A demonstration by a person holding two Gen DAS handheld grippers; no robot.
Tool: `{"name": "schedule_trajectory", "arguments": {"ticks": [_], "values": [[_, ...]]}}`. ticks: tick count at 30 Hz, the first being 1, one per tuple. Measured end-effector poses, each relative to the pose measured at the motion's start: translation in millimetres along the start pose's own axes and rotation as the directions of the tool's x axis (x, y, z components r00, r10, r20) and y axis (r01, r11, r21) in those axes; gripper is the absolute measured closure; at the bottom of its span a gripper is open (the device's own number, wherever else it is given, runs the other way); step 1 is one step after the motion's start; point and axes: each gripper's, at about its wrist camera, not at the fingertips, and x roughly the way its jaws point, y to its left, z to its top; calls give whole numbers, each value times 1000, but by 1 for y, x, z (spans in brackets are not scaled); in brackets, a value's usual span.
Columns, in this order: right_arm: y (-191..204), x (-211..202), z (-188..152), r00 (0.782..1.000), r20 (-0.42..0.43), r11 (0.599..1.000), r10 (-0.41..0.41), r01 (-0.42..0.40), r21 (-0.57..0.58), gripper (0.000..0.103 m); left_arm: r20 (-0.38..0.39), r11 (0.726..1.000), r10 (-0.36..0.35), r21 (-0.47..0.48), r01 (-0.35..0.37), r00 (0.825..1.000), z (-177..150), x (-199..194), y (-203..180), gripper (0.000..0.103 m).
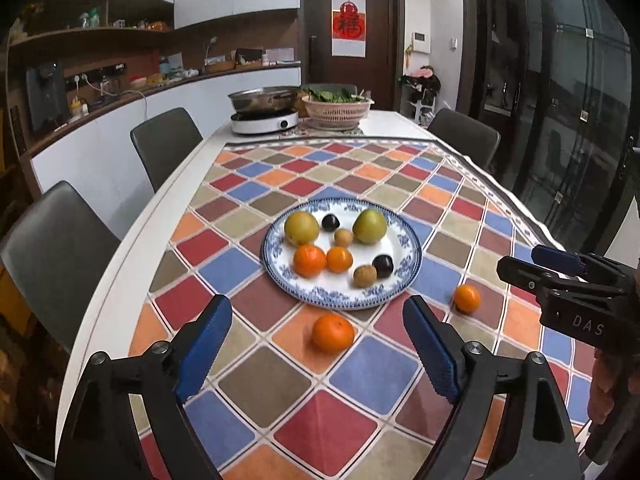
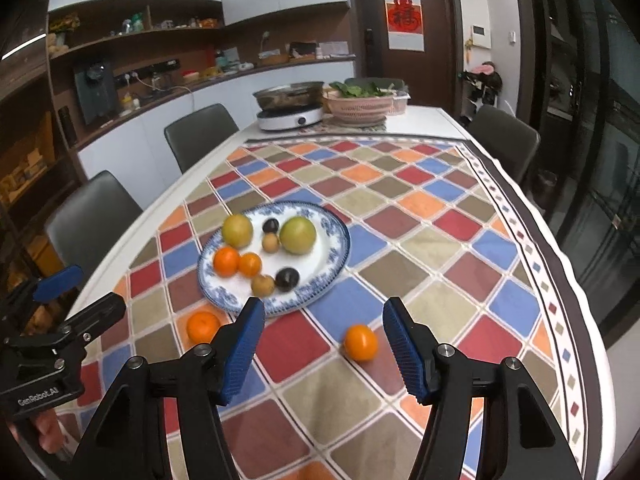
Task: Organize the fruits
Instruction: 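Withdraw both open tools from the plate toward the last oranges, then grasp a large orange with the left tool while the right tool grasps a small orange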
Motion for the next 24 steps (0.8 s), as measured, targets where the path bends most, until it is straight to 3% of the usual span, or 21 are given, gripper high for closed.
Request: {"name": "schedule_trajectory", "arguments": {"ticks": [13,24], "values": [[-9,21,-40,994,-92,998,-64,62,-32,41,-108,999,21,38,-17,994,-37,33,-4,15],[-16,56,-41,989,-128,997,-75,69,-47,41,-135,999,20,53,-13,991,-39,71,-5,16]]}}
